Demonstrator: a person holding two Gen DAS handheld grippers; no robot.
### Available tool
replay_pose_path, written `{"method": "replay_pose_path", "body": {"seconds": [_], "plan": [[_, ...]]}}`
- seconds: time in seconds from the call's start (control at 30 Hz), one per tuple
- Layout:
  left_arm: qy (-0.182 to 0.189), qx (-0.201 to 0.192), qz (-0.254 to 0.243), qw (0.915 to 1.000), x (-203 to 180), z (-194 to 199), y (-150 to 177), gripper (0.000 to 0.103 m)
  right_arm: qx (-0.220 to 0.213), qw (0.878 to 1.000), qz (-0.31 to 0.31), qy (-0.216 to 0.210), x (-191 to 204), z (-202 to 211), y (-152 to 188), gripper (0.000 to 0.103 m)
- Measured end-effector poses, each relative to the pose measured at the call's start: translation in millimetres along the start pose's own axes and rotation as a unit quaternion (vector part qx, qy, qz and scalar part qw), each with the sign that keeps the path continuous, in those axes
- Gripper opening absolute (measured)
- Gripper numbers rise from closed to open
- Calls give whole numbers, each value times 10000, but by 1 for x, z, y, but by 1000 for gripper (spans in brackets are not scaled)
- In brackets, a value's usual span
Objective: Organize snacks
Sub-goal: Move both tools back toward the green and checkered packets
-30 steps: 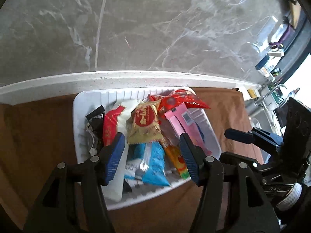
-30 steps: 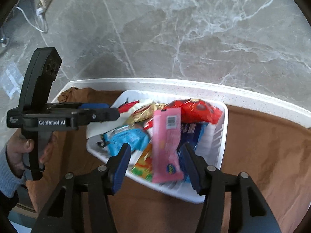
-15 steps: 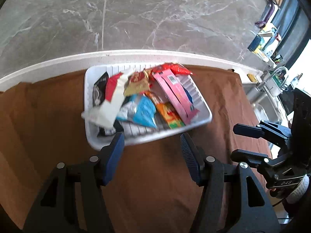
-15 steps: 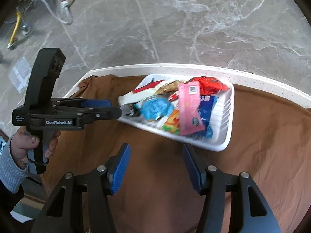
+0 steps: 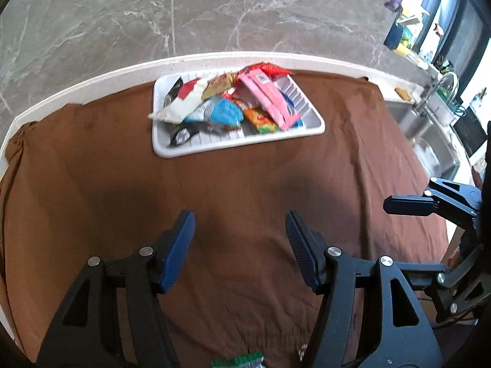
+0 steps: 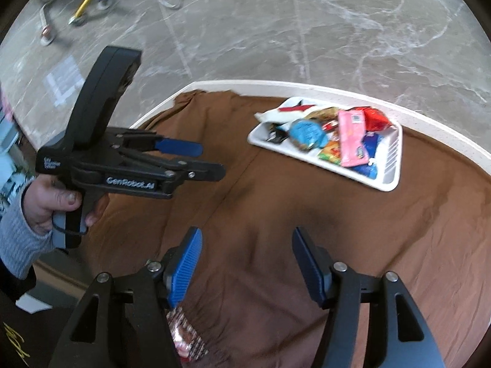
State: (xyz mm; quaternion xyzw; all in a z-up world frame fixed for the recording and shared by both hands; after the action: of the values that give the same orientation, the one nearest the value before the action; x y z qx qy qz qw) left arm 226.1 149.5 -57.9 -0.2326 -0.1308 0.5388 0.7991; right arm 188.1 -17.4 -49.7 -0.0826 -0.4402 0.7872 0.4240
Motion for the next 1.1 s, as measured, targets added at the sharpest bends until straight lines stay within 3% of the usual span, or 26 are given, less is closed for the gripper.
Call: {"method": "replay_pose_path", "body": {"seconds": [0.47, 1.1], "plan": [[-148, 332, 124, 9993, -27, 16, 72, 60, 455, 9967, 635, -201, 36, -1, 59, 65], [37, 915, 501, 9945, -49, 10, 156, 60, 996, 9865, 1290, -178, 51, -24, 111, 65]]}}
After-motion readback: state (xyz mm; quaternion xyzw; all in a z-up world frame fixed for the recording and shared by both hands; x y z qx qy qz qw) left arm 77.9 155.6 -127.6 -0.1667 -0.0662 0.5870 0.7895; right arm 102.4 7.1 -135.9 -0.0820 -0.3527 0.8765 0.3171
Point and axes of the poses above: each gripper's, at about its wrist camera, not at the fingertips, and z roughly against the way its jaws point, x to its left, y to its underside, the point moved 4 cm from there along -z, roughly the way its jaws point, and after that the axes turned 10 degrees about -z, right-handed, at the moved point
